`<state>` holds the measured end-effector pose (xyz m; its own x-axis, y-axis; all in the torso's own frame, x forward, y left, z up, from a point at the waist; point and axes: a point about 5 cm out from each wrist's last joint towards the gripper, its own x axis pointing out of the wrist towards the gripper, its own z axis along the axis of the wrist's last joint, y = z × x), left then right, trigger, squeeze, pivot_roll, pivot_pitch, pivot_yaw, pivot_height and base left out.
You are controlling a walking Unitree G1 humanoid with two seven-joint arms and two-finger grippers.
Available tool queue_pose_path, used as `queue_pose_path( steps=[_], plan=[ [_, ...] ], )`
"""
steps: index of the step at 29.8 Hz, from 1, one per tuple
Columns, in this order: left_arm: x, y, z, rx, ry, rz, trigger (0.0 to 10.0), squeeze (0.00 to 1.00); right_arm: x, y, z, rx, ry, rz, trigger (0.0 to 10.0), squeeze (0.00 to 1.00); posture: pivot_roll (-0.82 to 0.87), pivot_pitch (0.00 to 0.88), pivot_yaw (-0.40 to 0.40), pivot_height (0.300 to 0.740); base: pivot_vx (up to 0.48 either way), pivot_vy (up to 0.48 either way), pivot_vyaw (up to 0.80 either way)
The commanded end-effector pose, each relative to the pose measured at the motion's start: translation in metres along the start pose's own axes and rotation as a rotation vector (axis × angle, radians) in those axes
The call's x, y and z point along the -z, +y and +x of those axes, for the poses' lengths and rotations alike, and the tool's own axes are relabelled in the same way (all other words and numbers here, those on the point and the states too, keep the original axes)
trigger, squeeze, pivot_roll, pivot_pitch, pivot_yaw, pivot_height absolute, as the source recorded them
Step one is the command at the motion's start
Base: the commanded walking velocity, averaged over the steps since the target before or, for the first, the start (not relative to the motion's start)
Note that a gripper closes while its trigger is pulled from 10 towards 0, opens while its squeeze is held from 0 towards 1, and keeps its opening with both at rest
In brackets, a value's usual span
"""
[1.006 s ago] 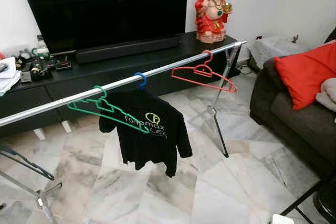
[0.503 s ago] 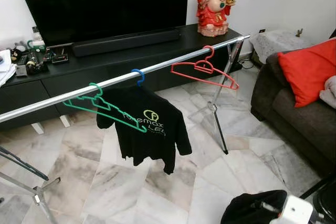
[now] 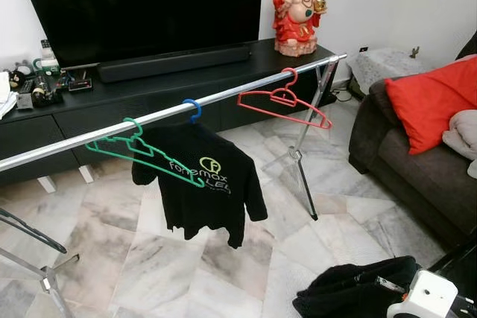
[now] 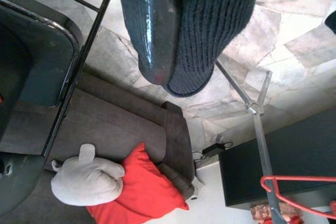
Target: Hang hanger
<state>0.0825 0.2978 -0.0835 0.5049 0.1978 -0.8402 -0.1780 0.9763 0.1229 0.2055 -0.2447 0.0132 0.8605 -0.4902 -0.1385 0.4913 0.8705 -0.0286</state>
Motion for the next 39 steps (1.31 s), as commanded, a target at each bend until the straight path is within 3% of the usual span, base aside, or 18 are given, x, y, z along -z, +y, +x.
queue_pose_path(
  steps=[1,7,18,31,36,39],
  plan=[
    [0.003,0.002,-0.001,-0.009,0.004,-0.014,10.0,0.00,-0.011,0.000,0.004,0.003,-0.046,0.008,10.0,0.00,-0.01,0.000,-0.001,0.740,0.000,0.000,0.00],
    [0.005,0.002,-0.002,0.002,0.024,0.000,10.0,0.00,-0.024,0.010,0.008,-0.049,-0.064,-0.019,10.0,0.00,-0.02,0.000,-0.006,0.740,0.000,0.000,0.67],
    [0.005,0.004,-0.002,-0.004,0.022,0.002,10.0,0.00,-0.026,0.020,0.005,-0.100,-0.056,-0.024,10.0,0.00,-0.01,0.000,0.001,0.740,0.000,0.000,0.80],
    [0.006,0.005,-0.003,-0.011,0.020,0.008,10.0,0.00,-0.026,0.017,0.004,-0.114,-0.032,-0.032,10.0,0.00,-0.04,0.000,0.003,0.740,0.000,0.000,0.80],
    [0.002,0.002,-0.004,-0.035,-0.076,-0.058,10.0,0.00,-0.031,0.023,0.002,-0.220,-0.041,-0.077,10.0,0.00,-0.02,0.000,-0.024,0.740,0.000,0.000,0.15],
    [-0.002,0.001,-0.004,-0.069,-0.126,0.032,10.0,0.00,-0.032,0.023,0.003,-0.239,-0.038,-0.094,10.0,0.00,-0.01,0.000,-0.031,0.740,0.000,0.000,0.00]
  ],
)
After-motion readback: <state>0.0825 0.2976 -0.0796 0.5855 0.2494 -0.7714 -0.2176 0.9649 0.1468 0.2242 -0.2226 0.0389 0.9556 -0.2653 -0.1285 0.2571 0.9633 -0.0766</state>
